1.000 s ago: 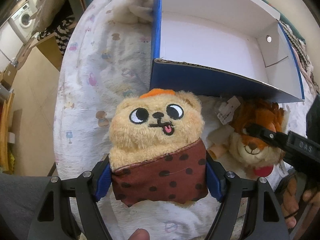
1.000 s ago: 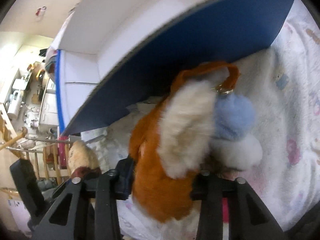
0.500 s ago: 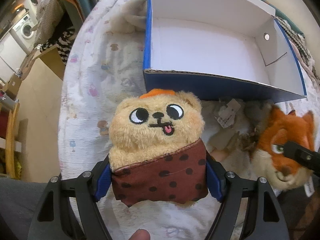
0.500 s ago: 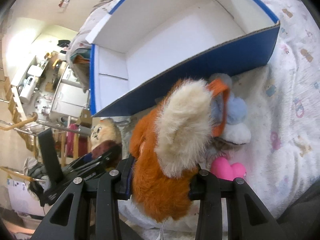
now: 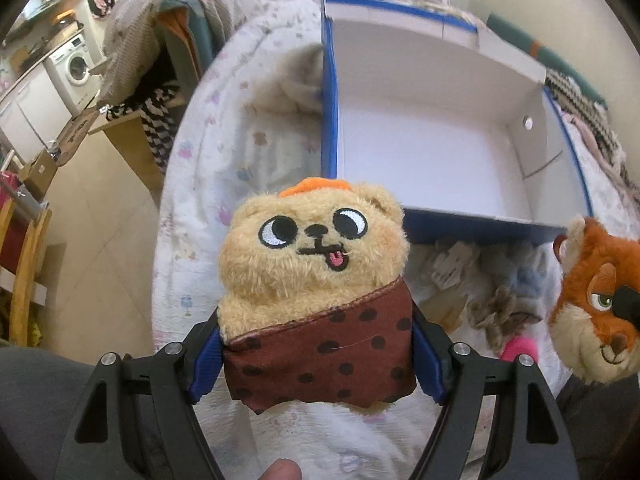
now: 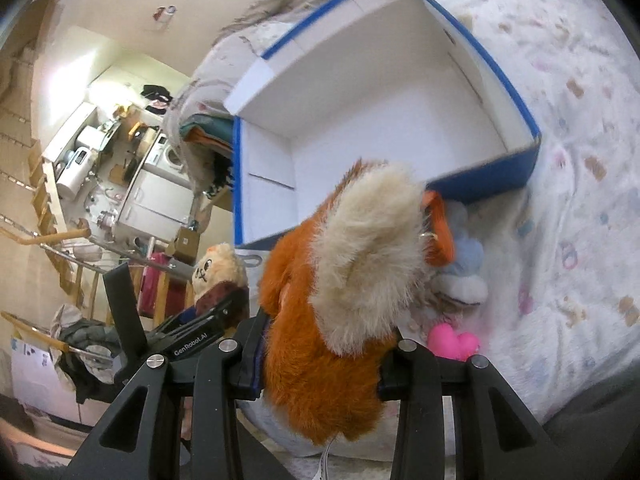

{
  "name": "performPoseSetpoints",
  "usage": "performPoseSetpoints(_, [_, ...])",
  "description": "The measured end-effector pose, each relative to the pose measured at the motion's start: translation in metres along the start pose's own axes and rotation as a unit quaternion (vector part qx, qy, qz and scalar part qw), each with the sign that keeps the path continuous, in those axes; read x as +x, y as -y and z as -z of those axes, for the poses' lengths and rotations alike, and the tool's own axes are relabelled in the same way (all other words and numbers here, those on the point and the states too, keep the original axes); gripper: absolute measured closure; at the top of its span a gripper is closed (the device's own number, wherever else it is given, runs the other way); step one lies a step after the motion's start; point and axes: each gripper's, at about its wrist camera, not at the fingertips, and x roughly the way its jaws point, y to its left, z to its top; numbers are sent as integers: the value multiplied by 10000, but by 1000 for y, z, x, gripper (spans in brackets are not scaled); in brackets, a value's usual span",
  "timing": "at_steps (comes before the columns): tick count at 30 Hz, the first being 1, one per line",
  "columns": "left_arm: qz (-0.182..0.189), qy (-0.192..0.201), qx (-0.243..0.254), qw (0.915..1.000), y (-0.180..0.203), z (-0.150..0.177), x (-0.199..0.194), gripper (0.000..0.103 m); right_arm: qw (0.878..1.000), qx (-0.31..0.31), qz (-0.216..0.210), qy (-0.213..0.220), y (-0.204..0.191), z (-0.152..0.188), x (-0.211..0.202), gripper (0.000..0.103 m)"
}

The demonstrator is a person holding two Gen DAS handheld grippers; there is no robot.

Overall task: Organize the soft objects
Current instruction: 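Carry the bear with the left tool while the right tool carries the fox into the box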

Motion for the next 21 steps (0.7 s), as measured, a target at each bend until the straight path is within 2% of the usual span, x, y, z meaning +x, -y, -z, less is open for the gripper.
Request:
performPoseSetpoints(6, [-29, 315, 32, 9995, 5, -15, -23, 27, 9995, -257, -165, 103, -8, -23, -10, 63])
performPoseSetpoints(13, [18, 475, 124, 9988, 30, -54, -28, 27, 9979, -484, -362, 248, -5, -60, -5, 63])
performPoseSetpoints(21, [-105, 455, 397, 9981, 70, -96, -4, 27, 9968, -756, -202, 190, 6, -96, 30, 63])
